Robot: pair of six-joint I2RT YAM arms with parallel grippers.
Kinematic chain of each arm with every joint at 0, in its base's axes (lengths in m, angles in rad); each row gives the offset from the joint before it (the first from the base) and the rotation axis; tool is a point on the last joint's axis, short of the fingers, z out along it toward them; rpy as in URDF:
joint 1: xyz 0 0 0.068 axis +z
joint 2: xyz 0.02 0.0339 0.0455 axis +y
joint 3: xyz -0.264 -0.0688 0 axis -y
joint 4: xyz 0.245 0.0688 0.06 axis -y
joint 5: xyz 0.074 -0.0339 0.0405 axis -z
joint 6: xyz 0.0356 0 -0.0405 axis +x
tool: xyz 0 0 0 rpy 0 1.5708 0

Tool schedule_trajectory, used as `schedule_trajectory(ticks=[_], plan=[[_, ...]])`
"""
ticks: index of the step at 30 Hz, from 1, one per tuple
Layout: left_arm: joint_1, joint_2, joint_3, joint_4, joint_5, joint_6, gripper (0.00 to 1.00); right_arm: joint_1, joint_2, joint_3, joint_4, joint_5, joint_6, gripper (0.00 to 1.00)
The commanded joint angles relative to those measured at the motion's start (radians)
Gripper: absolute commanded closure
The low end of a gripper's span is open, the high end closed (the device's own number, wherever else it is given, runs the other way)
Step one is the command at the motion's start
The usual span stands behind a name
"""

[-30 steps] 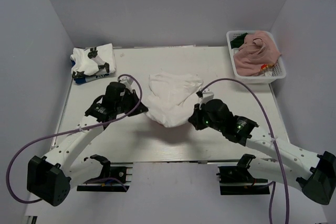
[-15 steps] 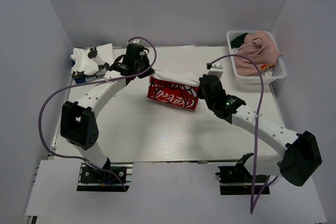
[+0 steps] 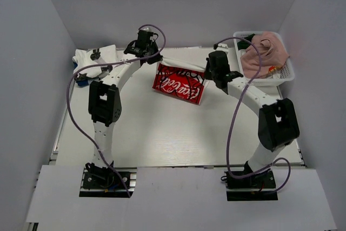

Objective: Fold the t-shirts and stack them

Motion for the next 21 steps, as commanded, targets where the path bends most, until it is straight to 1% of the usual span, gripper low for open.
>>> schedule_trajectory(ticks=[1, 2, 3, 4, 5, 6, 7, 8, 9, 11, 12, 13, 16, 17, 19, 21], plan=[[0.049, 0.094, 0.115, 0.042, 0.017, 0.040, 0.96, -0.075, 0.094, 0.088, 0.000, -0.052, -0.014, 1.00], [0.058, 0.123, 0.159, 0.062, 0.064, 0.040, 0.96, -0.085, 0.114, 0.120, -0.003, -0.064, -0.003, 1.00], [0.058, 0.149, 0.175, 0.086, 0.101, 0.049, 0.94, -0.114, 0.189, 0.161, -0.023, -0.084, 0.008, 1.00], [0.068, 0.177, 0.190, 0.147, 0.164, 0.058, 0.82, -0.122, 0.243, 0.180, -0.025, -0.086, 0.016, 1.00], [0.069, 0.227, 0.220, 0.184, 0.195, 0.070, 0.66, -0.128, 0.292, 0.250, -0.035, -0.095, 0.032, 1.00], [0.069, 0.252, 0.242, 0.226, 0.217, 0.080, 0.24, -0.153, 0.321, 0.279, -0.074, -0.144, 0.055, 1.00], [0.078, 0.278, 0.274, 0.226, 0.255, 0.080, 0.00, -0.158, 0.346, 0.305, -0.086, -0.159, 0.062, 0.93], [0.078, 0.306, 0.337, 0.226, 0.282, 0.080, 0.00, -0.164, 0.386, 0.401, -0.117, -0.165, 0.059, 0.31], [0.087, 0.338, 0.357, 0.226, 0.298, 0.080, 0.00, -0.164, 0.412, 0.434, -0.134, -0.199, 0.034, 0.10], [0.087, 0.338, 0.344, 0.235, 0.338, 0.080, 0.00, -0.153, 0.414, 0.482, -0.151, -0.213, 0.028, 0.10], [0.087, 0.312, 0.328, 0.244, 0.358, 0.080, 0.00, -0.150, 0.389, 0.476, -0.134, -0.281, 0.016, 0.10], [0.087, 0.299, 0.311, 0.264, 0.372, 0.089, 0.00, -0.147, 0.377, 0.452, -0.087, -0.303, 0.017, 0.10], [0.066, 0.265, 0.274, 0.264, 0.376, 0.138, 0.00, -0.135, 0.316, 0.367, -0.040, -0.346, 0.020, 0.10], [0.065, 0.265, 0.274, 0.220, 0.366, 0.150, 0.00, -0.132, 0.294, 0.352, -0.031, -0.380, 0.022, 0.10], [0.056, 0.240, 0.245, 0.211, 0.366, 0.150, 0.00, -0.121, 0.263, 0.293, -0.013, -0.394, 0.019, 0.10], [0.047, 0.197, 0.167, 0.250, 0.366, 0.159, 0.00, -0.098, 0.240, 0.240, 0.026, -0.408, 0.013, 0.10]])
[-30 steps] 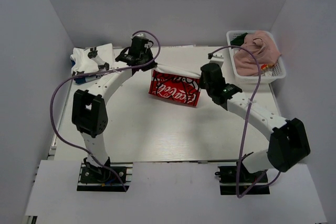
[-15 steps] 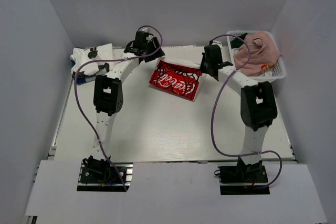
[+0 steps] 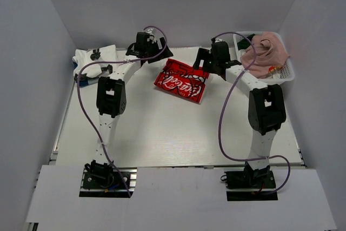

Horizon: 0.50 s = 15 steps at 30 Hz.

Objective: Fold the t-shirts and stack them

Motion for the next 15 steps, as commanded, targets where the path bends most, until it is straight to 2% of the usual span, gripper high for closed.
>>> schedule_trajectory(ticks=[1, 2, 5, 9, 10, 15], plan=[[-0.026, -0.135, -0.096, 0.043, 0.031, 0.037, 0.00, 0.031, -0.076, -0.070, 0.104, -0.079, -0.018, 0.10], [-0.035, -0.147, -0.110, 0.052, 0.031, 0.046, 0.00, 0.033, -0.076, -0.101, 0.166, -0.148, -0.009, 0.10], [-0.055, -0.147, -0.181, 0.092, 0.111, 0.036, 0.00, 0.039, -0.033, -0.103, 0.150, -0.204, 0.037, 0.10], [-0.077, -0.118, -0.236, 0.016, 0.120, 0.026, 0.00, 0.039, -0.030, -0.191, 0.204, -0.218, 0.086, 0.10], [-0.077, -0.118, -0.312, 0.015, 0.120, 0.026, 0.00, 0.036, -0.036, -0.257, 0.230, -0.225, 0.094, 0.10], [-0.077, -0.308, -0.636, 0.077, 0.082, 0.016, 0.00, 0.053, -0.027, -0.326, 0.182, -0.280, 0.048, 0.10]])
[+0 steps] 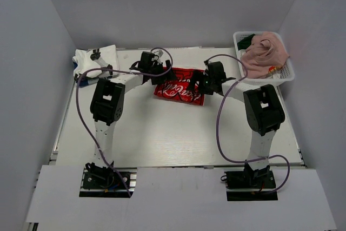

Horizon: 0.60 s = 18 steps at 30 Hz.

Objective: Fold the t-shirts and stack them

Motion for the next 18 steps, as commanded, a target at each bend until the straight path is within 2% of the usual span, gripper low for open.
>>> schedule_trajectory(ticks=[1, 5, 10, 11, 15, 18], plan=[[-0.001, -0.154, -0.200, -0.053, -0.003, -0.003, 0.00, 0.014, -0.015, -0.064, 0.019, -0.080, -0.016, 0.10], [-0.019, -0.320, -0.437, -0.038, -0.003, 0.006, 0.00, 0.046, -0.080, -0.160, -0.054, -0.094, -0.025, 0.10], [-0.091, -0.524, -0.611, -0.128, -0.040, -0.007, 0.00, 0.116, -0.265, -0.335, -0.100, -0.133, -0.062, 0.10], [-0.100, -0.604, -0.661, -0.128, -0.058, -0.024, 0.00, 0.126, -0.309, -0.342, -0.114, -0.134, -0.068, 0.10], [-0.113, -0.732, -0.708, -0.128, -0.184, -0.049, 0.00, 0.164, -0.421, -0.350, -0.112, -0.110, -0.099, 0.10], [-0.113, -0.742, -0.677, -0.099, -0.235, -0.049, 0.00, 0.158, -0.431, -0.328, -0.072, -0.105, -0.100, 0.10]])
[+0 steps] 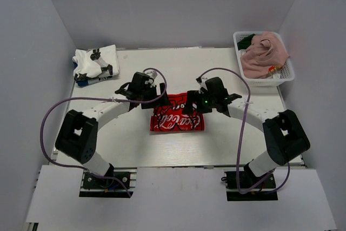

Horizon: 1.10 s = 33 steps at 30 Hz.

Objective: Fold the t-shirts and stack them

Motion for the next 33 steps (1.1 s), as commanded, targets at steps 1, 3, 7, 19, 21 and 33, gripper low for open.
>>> schedule_trajectory(ticks=[1, 3, 7, 19, 21, 33], plan=[[0.010, -0.031, 0.060, 0.040, -0.111, -0.011, 0.00, -0.010, -0.027, 0.042, 0.059, -0.002, -0.030, 0.10], [0.010, 0.001, 0.092, 0.054, -0.111, -0.001, 0.00, -0.011, 0.004, 0.089, 0.068, 0.015, -0.029, 0.10], [0.034, 0.126, 0.194, 0.031, -0.140, -0.001, 0.00, -0.019, 0.091, 0.164, 0.061, 0.135, 0.000, 0.10], [0.052, 0.391, 0.365, -0.014, -0.216, 0.021, 0.00, -0.095, 0.368, 0.316, 0.077, 0.162, 0.026, 0.10], [0.053, 0.425, 0.411, -0.035, -0.228, 0.021, 0.00, -0.099, 0.371, 0.312, 0.081, 0.129, 0.025, 0.10], [0.053, 0.134, 0.436, -0.253, -0.392, 0.016, 0.00, -0.094, 0.116, 0.249, 0.096, 0.126, -0.065, 0.10]])
